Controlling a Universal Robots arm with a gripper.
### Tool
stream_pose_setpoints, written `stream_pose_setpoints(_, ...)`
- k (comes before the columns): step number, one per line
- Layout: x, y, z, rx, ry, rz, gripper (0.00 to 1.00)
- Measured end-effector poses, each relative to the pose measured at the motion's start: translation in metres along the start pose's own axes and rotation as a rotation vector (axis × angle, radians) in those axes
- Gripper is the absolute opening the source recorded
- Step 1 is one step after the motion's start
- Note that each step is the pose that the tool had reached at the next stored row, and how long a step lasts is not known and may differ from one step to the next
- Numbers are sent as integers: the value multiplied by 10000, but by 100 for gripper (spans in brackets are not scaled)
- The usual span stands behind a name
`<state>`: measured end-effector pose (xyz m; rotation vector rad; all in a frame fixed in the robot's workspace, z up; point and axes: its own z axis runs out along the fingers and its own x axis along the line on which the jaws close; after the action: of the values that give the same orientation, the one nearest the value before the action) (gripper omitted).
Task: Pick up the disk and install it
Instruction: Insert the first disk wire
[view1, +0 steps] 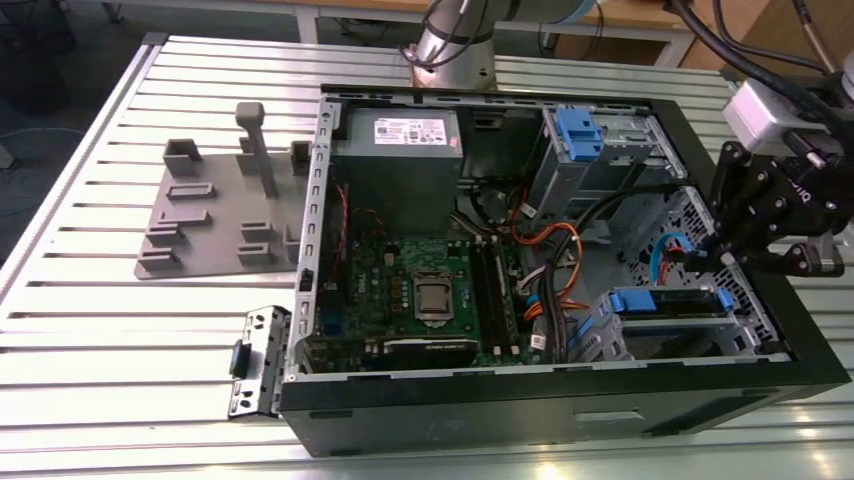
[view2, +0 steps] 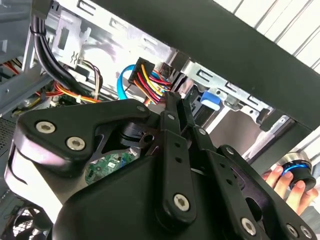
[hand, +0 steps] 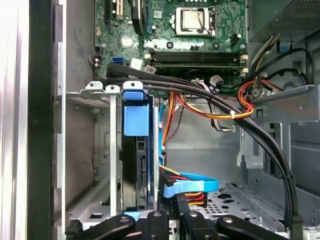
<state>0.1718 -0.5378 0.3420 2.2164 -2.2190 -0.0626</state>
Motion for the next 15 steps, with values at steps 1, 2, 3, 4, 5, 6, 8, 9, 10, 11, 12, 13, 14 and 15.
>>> stream_pose_setpoints(1,10,7,0,0,0,-1,18)
stream_pose_setpoints(2,23,16,0,0,0,-1,18)
stream_pose_setpoints(3,38,22,0,0,0,-1,18)
stream_pose_setpoints(4,54,27,-1,0,1,-1,18)
stream_pose_setpoints(5,70,32,-1,0,0,-1,18)
stream_pose_setpoints(6,87,38,0,0,-1,-1,18)
stream_pose_setpoints(8,115,47,-1,0,0,-1,18)
stream_pose_setpoints(9,127,51,-1,0,0,-1,18)
stream_pose_setpoints(10,137,53,0,0,-1,-1,18)
stream_pose_setpoints(11,141,53,-1,0,0,-1,18)
stream_pose_setpoints(12,141,53,-1,0,0,-2,18)
stream_pose_setpoints(13,142,53,-1,0,0,-2,18)
stream_pose_setpoints(14,143,54,-1,0,0,-1,18)
stream_pose_setpoints(15,144,53,-1,0,0,-1,18)
